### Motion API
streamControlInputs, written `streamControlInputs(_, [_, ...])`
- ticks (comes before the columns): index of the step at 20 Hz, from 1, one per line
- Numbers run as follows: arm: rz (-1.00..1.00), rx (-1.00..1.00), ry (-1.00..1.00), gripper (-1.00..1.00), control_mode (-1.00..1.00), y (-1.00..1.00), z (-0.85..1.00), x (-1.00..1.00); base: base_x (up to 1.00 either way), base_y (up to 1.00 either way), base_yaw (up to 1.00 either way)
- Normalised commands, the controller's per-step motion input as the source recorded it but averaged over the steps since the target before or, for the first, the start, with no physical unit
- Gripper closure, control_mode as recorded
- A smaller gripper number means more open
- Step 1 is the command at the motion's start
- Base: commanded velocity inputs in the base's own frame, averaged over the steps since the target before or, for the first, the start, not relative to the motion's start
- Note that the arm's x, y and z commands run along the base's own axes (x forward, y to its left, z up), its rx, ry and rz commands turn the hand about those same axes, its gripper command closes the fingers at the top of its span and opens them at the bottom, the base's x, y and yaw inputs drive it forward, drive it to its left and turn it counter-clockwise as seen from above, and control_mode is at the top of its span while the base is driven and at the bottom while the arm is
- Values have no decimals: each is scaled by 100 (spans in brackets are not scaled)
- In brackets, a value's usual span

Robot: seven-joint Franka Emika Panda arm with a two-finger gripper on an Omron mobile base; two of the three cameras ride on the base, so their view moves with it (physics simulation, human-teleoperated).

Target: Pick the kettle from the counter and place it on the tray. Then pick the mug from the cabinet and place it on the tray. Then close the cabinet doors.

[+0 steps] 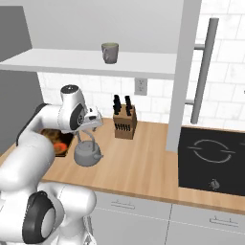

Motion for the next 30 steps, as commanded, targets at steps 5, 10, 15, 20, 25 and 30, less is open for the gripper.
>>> streamControlInputs(5, [0, 0, 2, -100, -100, 0, -30, 36, 0, 0, 0])
streamControlInputs(10, [0, 0, 1, -100, -100, 0, -19, 18, 0, 0, 0])
streamControlInputs(15, [0, 0, 0, -100, -100, 0, -8, 7, 0, 0, 0])
streamControlInputs(20, [0, 0, 0, -100, -100, 0, -6, 16, 0, 0, 0])
streamControlInputs(25, [0, 0, 0, -100, -100, 0, -5, 18, 0, 0, 0])
streamControlInputs(30, [0, 0, 0, 100, -100, 0, -17, 0, 0, 0, 0])
